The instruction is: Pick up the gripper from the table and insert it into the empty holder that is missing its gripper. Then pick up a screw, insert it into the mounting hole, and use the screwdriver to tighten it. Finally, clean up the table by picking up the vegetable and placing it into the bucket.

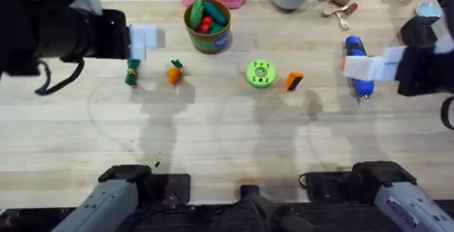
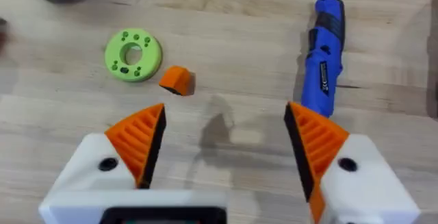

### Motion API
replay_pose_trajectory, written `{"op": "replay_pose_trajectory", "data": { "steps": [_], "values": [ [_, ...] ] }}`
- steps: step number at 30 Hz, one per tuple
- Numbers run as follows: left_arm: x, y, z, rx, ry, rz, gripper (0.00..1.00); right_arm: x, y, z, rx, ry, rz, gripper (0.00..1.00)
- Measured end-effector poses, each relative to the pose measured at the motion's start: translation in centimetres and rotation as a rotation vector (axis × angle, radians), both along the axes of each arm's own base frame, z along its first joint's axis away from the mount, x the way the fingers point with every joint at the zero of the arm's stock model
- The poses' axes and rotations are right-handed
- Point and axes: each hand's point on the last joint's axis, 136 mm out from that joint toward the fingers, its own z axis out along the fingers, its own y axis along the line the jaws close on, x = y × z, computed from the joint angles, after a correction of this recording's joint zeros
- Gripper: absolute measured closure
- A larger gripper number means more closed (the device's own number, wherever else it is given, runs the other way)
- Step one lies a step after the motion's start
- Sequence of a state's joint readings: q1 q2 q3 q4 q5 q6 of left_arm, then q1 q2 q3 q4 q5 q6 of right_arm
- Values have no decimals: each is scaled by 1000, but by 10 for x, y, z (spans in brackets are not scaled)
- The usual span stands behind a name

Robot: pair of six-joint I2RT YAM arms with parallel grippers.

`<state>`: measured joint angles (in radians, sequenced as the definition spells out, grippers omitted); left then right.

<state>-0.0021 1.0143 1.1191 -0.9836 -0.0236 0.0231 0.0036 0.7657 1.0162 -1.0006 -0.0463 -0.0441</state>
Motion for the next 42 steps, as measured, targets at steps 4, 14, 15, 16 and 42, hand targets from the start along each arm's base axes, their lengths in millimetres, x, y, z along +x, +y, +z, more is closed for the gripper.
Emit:
{"op": "replay_pose_trajectory", "data": {
  "steps": [4, 14, 15, 16, 42],
  "values": [
    [8, 0, -16, 0, 62, 0, 15, 6, 0, -8, -10, 38, 11, 8],
    [14, -27, -69, -25, 285, -124, 16, 7, 0, -10, -10, 51, 12, 7],
    [16, -31, -79, -21, 321, -141, 15, 7, 0, -10, -10, 51, 12, 7],
    [17, -36, -88, -17, 353, -157, 15, 7, 0, -10, -10, 51, 12, 8],
    [45, -51, -200, 13, 647, -196, 287, 6, 0, -11, -8, 56, 10, 8]
  ]
}}
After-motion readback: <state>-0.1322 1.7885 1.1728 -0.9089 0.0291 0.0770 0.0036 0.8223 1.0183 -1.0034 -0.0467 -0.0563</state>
